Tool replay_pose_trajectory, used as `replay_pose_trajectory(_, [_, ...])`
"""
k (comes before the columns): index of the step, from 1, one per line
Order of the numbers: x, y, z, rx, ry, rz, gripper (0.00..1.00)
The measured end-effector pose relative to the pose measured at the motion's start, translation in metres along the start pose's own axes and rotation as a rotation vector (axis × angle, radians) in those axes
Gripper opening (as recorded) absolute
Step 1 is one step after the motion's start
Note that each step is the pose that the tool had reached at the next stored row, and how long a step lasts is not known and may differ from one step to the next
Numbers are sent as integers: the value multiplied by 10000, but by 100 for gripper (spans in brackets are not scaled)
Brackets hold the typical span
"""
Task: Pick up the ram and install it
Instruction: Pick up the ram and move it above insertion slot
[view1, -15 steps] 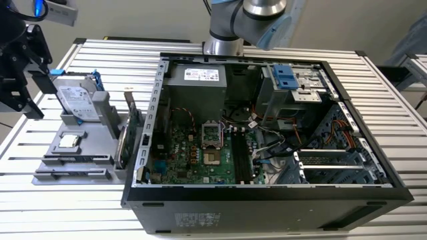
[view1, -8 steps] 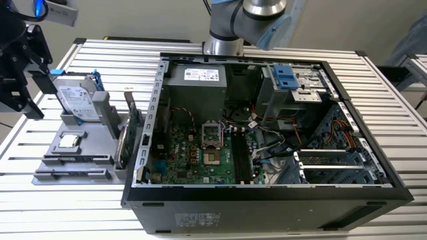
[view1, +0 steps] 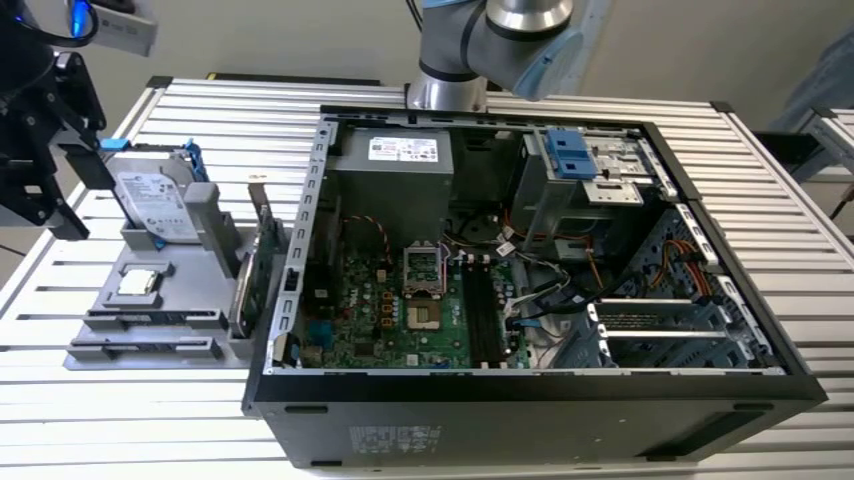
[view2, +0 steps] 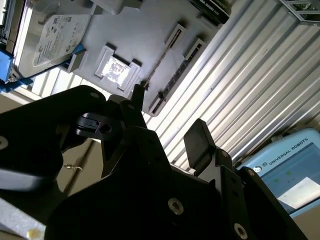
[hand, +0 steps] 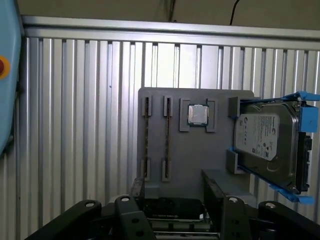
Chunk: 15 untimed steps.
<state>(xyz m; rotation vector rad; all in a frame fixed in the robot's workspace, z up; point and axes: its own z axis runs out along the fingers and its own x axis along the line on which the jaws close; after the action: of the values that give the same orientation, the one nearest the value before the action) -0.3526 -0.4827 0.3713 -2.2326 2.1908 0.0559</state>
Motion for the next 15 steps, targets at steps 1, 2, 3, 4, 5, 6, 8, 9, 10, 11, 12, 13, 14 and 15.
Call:
replay_pose_trajectory(1, [0,0,0,0,0,0,100])
replay_pose_trajectory(2, [0,0,1,1,0,0,100])
replay_pose_trajectory(3, [0,0,1,1,0,0,100])
replay_pose_trajectory(4, [0,0,1,2,-1,0,100])
replay_pose_trajectory(5, [0,0,2,3,-2,0,100])
replay_pose_trajectory(6, [0,0,2,2,-1,0,100])
replay_pose_trajectory(8, [0,0,7,2,-2,0,100])
replay_pose_trajectory(9, [0,0,13,3,-2,0,100])
replay_pose_trajectory(10, [1,0,17,1,-1,0,100])
replay_pose_trajectory(11, [1,0,23,1,0,0,100])
replay_pose_trajectory(12, [1,-1,28,1,0,0,100])
replay_pose_trajectory(13, [1,-1,34,1,0,0,100])
replay_pose_trajectory(14, [2,-1,41,1,1,0,100])
replay_pose_trajectory(15, [2,-1,47,1,2,0,100])
